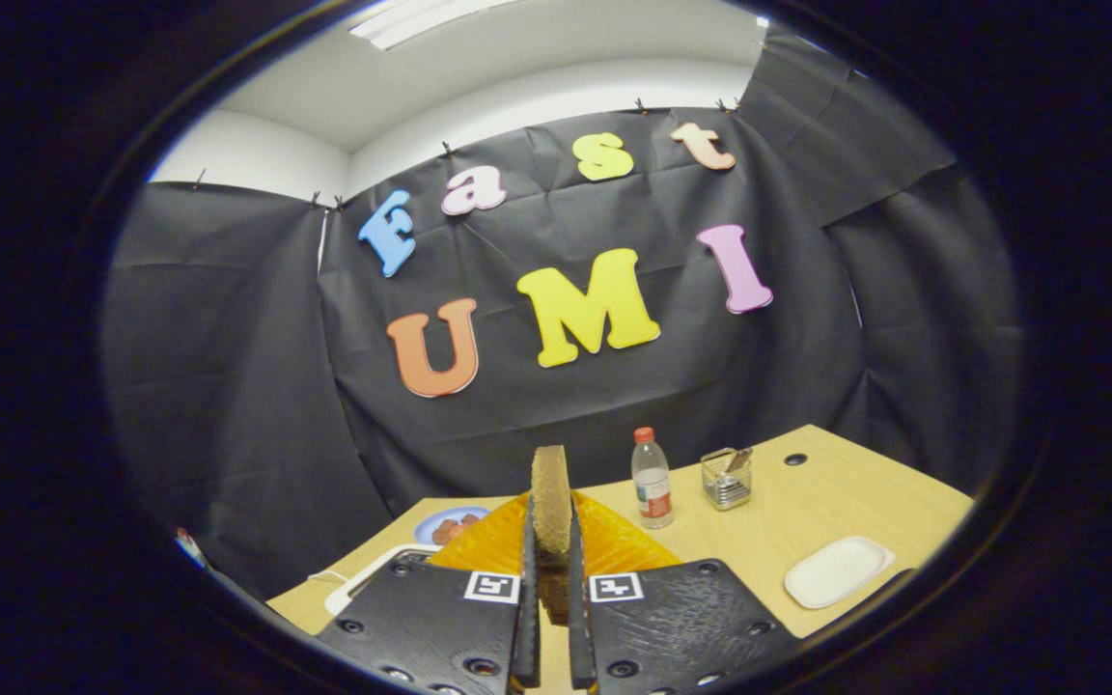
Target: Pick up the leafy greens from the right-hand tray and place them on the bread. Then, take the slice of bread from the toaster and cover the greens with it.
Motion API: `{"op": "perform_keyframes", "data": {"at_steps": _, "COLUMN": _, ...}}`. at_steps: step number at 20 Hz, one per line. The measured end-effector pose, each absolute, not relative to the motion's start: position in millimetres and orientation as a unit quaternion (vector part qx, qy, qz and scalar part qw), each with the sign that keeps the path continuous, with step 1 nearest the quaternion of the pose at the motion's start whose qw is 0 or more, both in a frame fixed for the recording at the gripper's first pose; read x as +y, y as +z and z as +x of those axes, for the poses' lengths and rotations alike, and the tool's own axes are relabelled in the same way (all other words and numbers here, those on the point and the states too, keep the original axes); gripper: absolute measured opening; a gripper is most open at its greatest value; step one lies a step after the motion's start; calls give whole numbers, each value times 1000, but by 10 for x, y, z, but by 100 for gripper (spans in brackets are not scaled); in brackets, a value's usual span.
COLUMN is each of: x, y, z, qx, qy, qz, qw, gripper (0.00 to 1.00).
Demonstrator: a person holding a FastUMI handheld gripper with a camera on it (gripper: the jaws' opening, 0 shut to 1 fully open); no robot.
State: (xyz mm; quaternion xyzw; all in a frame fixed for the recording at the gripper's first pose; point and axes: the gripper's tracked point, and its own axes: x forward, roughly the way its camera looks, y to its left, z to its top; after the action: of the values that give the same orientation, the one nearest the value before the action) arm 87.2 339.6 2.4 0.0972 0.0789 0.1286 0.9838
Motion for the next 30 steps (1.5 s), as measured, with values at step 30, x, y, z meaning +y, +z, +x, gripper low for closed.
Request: {"op": "perform_keyframes", "data": {"at_steps": 30, "x": 3318, "y": -1833, "z": 1036, "qx": 223, "qy": 127, "qz": 180, "qw": 950, "gripper": 11}}
